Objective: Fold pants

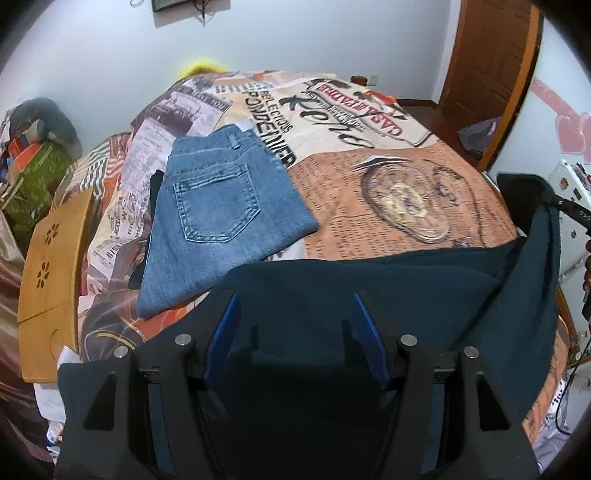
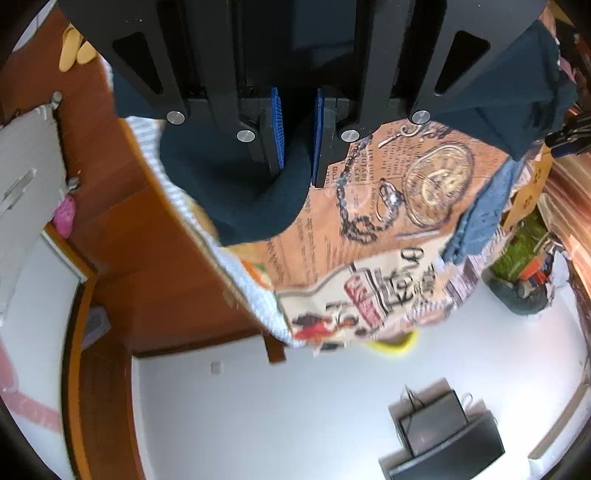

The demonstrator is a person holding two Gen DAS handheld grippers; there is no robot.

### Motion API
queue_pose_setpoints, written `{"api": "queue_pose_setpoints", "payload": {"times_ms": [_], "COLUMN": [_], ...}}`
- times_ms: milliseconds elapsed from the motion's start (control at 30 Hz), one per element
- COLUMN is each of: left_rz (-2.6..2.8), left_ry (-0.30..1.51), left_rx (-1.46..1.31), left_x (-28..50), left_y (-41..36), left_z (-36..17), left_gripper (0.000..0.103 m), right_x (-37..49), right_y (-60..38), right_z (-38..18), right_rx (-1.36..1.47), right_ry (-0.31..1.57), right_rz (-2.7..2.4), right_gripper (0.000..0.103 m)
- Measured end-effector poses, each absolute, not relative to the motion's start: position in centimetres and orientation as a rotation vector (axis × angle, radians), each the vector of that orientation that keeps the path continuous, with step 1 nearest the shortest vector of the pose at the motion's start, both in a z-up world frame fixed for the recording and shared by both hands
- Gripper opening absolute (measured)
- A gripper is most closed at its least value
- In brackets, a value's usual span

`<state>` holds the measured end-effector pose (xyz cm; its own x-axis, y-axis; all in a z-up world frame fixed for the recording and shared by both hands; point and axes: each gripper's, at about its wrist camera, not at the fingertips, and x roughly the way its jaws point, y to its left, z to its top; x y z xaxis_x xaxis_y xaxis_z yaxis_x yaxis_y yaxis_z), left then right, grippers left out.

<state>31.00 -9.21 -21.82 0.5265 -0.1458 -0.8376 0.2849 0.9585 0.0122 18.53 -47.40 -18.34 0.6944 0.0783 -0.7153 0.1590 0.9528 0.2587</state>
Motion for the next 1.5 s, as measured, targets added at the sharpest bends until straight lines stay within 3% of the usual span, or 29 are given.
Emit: {"api": "queue_pose_setpoints", "payload": {"times_ms": [200,400,633,1200,1333,1500], "left_rz": [-0.296,-0.331,-0.331,-0.108,-0.040,0.041], "left_ry": [0.964,0.980,0.985,0.875,0.848,0.850], "left_rx": [0.162,0.170,0.167,0.002,-0.031,-0.064], "left_x": [28.3,26.4,24.9,24.2,24.1,24.6], "left_y": [-10.6,-11.9,-11.6,2.6,6.6,11.8], "left_z": [-20.7,-21.2,-21.5,-18.2,-17.9,-18.5], "left_gripper": [0.066,0.066,0.066,0.068,0.069,0.069], "right_x": [12.7,7.9,5.9,4.4,7.4,12.8], "right_y": [-47.9,-49.0,-48.9,-47.6,-44.5,-37.7], "right_z": [-16.4,-21.5,-25.7,-17.7,-15.2,-12.8], "right_rx": [0.283,0.391,0.456,0.254,0.146,0.040], "right_ry": [0.765,0.883,1.021,0.941,0.906,0.852], "right_rz": [-0.077,-0.122,-0.176,-0.330,-0.276,-0.068], "right_gripper": [0.012,0.012,0.033,0.047,0.049,0.060]}}
